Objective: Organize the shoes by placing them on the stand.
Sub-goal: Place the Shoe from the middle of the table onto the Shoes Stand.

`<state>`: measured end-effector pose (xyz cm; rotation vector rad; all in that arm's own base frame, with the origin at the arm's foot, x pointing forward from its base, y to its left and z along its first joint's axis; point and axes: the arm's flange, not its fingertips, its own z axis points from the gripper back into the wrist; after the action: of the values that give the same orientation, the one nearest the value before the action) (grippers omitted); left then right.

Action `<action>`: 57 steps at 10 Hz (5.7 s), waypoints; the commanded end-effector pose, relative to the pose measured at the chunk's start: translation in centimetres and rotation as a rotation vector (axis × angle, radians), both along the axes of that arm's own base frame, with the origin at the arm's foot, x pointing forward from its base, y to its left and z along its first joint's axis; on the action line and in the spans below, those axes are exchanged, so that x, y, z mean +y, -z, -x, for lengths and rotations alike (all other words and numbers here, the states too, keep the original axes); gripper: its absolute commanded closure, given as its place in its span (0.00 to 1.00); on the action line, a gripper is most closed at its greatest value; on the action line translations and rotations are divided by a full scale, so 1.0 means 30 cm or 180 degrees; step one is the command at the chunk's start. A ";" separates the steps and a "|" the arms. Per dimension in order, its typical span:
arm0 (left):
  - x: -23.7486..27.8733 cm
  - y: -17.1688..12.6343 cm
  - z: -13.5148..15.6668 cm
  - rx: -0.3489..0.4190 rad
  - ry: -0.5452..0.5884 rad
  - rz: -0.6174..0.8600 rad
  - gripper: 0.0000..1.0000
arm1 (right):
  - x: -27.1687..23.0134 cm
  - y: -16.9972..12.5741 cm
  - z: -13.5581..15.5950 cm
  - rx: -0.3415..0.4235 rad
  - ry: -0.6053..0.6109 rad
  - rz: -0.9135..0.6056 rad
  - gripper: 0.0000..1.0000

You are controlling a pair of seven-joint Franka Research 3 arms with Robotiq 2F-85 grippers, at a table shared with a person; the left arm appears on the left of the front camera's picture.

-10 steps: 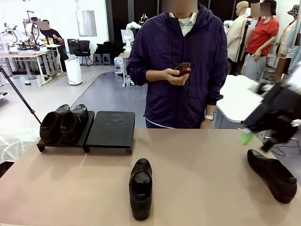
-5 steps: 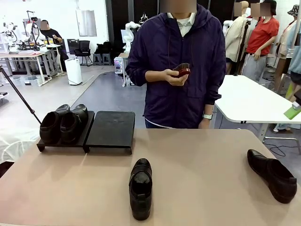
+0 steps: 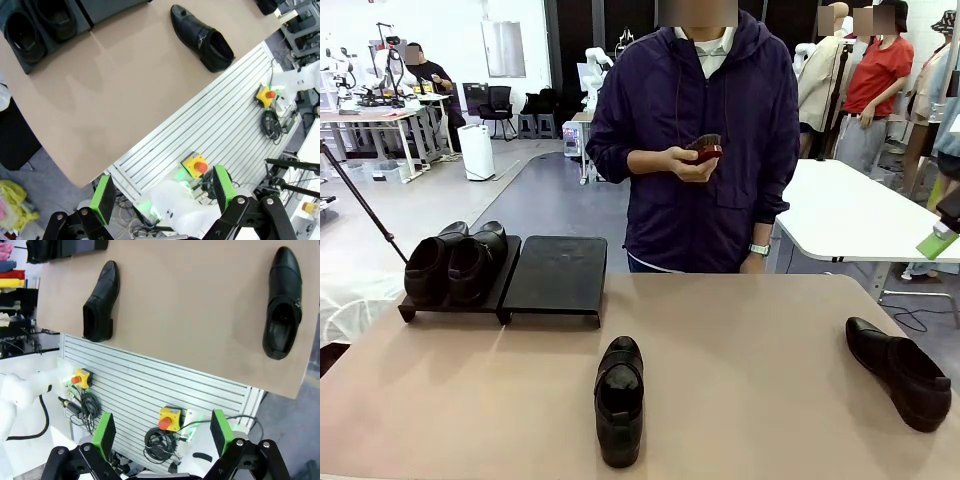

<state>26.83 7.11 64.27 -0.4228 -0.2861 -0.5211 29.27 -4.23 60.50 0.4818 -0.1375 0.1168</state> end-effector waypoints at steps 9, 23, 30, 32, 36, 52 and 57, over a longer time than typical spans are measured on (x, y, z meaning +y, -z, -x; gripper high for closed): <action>-0.336 -0.042 0.032 0.0466 -0.0066 0.0030 0.00 | -0.006 -0.010 -0.005 -0.0022 -0.0061 -0.0048 0.00; -1.582 0.917 -0.120 0.0743 -0.1805 -0.0662 0.00 | -0.006 -0.010 -0.005 -0.0022 -0.0061 -0.0048 0.00; -1.558 0.839 -0.161 0.0872 -0.1375 -0.0393 0.00 | -0.006 -0.010 -0.005 -0.0022 -0.0061 -0.0048 0.00; -1.572 0.879 -0.180 0.0784 -0.1394 -0.0453 0.00 | -0.006 -0.010 -0.005 -0.0022 -0.0061 -0.0048 0.00; -1.587 0.981 -0.195 0.0692 -0.1568 -0.0554 0.00 | -0.006 -0.010 -0.005 -0.0022 -0.0061 -0.0048 0.00; -1.595 0.917 -0.156 0.0302 -0.1419 -0.0921 1.00 | -0.006 -0.010 -0.005 -0.0022 -0.0061 -0.0048 0.00; -1.530 0.496 0.013 -0.0135 0.0239 -0.0849 1.00 | -0.006 -0.010 -0.005 -0.0022 -0.0061 -0.0048 0.00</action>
<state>25.81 -42.13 46.97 -0.1866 -0.2220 -0.5705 29.32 -4.29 60.49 0.4807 -0.1351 0.1146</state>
